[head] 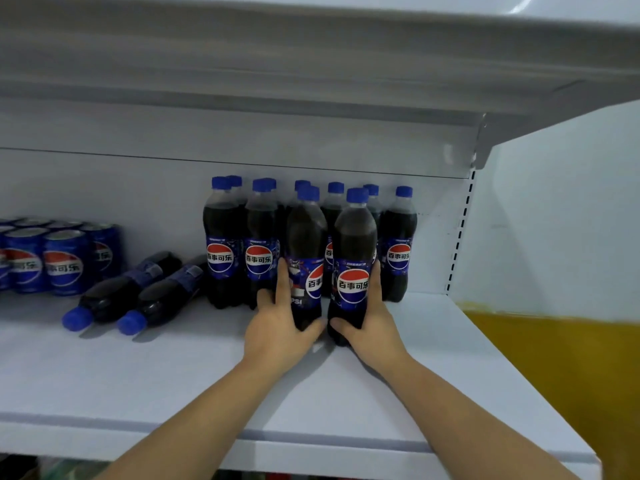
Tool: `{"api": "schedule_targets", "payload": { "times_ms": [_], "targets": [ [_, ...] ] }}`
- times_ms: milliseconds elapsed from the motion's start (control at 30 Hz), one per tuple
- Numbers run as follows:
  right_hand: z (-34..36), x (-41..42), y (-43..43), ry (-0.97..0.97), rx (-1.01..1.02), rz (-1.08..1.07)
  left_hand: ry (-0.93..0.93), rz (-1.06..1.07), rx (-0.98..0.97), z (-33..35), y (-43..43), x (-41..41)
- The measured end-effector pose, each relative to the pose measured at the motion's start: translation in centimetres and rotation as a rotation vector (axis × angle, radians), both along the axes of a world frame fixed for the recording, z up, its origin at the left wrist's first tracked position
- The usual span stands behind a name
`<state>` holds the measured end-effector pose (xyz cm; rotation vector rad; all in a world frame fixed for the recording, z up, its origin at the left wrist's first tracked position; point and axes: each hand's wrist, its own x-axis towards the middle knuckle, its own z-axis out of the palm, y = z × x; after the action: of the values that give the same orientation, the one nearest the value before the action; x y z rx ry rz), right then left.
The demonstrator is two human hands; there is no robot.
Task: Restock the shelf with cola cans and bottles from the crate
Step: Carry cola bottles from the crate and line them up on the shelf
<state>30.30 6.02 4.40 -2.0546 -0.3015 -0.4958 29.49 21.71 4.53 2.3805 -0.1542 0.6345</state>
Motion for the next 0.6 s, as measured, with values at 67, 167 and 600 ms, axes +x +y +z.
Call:
{"api": "schedule_targets", "payload": {
  "times_ms": [67, 167, 600],
  "targets": [
    [-0.4, 0.1, -0.3, 0.007, -0.063, -0.012, 0.044, 0.105, 0.159, -0.3, 0.0, 0.1],
    [-0.6, 0.2, -0.6, 0.028, -0.108, -0.020, 0.115, 0.108, 0.098, -0.5, 0.1, 1.0],
    [-0.9, 3.8, 0.8, 0.071, -0.092, -0.018, 0.254, 0.079, -0.051, 0.6, -0.3, 4.4]
  ]
}}
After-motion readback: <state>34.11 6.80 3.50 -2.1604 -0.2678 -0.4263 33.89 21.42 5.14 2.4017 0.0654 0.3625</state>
